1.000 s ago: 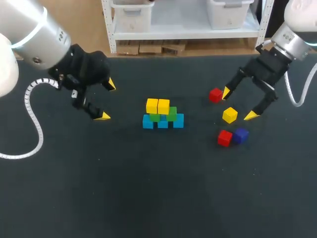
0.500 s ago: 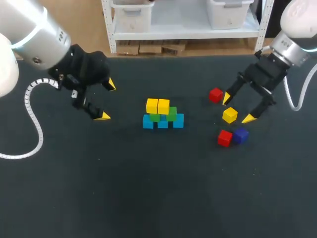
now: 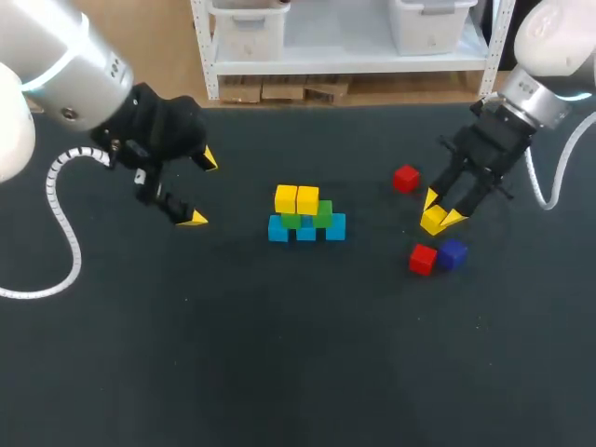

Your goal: Place the blue cubes, place green cubes on the blue cubes, place the yellow cubes on the green cubes, then place the red cubes on the yellow cubes, and place purple cube on the red cubes.

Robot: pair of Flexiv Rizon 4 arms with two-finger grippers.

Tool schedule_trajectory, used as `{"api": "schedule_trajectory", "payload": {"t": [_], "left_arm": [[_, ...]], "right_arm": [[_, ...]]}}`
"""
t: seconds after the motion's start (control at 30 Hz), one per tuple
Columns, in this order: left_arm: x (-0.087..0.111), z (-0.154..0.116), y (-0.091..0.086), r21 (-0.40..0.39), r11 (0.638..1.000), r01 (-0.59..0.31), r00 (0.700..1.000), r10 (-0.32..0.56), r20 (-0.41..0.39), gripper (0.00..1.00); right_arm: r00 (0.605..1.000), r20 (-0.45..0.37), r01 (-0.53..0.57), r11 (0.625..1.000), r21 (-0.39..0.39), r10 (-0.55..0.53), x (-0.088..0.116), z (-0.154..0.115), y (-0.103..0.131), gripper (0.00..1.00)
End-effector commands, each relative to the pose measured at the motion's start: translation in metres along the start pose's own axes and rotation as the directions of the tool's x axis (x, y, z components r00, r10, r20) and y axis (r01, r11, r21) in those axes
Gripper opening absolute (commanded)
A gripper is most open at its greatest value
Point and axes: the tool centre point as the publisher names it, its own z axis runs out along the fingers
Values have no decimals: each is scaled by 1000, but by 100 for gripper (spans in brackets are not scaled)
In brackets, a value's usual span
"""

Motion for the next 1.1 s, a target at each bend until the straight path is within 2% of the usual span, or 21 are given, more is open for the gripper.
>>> {"api": "schedule_trajectory", "payload": {"t": [0.03, 0.1, 0.27, 0.33, 0.37, 0.43, 0.53, 0.83, 0.93, 1.1], "left_arm": [[1, 0, 0, 0, 1000, -3, 1000, 3, 4, 100], [1, 0, 0, 0, 1000, -3, 1000, 3, 4, 100], [1, 0, 0, 0, 1000, -3, 1000, 3, 4, 100], [1, 0, 0, 0, 1000, -3, 1000, 3, 4, 100], [1, 0, 0, 0, 1000, -3, 1000, 3, 4, 100], [1, 0, 0, 0, 1000, -3, 1000, 3, 4, 100], [1, 0, 0, 0, 1000, -3, 1000, 3, 4, 100], [1, 0, 0, 0, 1000, -3, 1000, 3, 4, 100], [1, 0, 0, 0, 1000, -3, 1000, 3, 4, 100], [1, 0, 0, 0, 1000, -3, 1000, 3, 4, 100]], "right_arm": [[1000, -3, -13, 1000, 5, 13, 1, -4, -4, 0], [999, -14, -31, 999, 28, 31, -1, -7, -5, 0], [984, 7, -177, 970, 168, 179, -19, -24, -9, 0], [962, 28, -269, 926, 263, 272, -29, -30, -10, 0], [954, 59, -299, 909, 290, 295, -33, -32, -10, 0], [940, 64, -336, 875, 348, 335, -44, -34, -11, 0], [920, 95, -386, 834, 394, 381, -59, -35, -15, 0], [860, 144, -498, 741, 451, 490, -92, -33, -27, 0], [853, 130, -504, 730, 462, 506, -100, -32, -30, 0], [864, 71, -469, 746, 474, 498, -112, -24, -38, 0]]}}
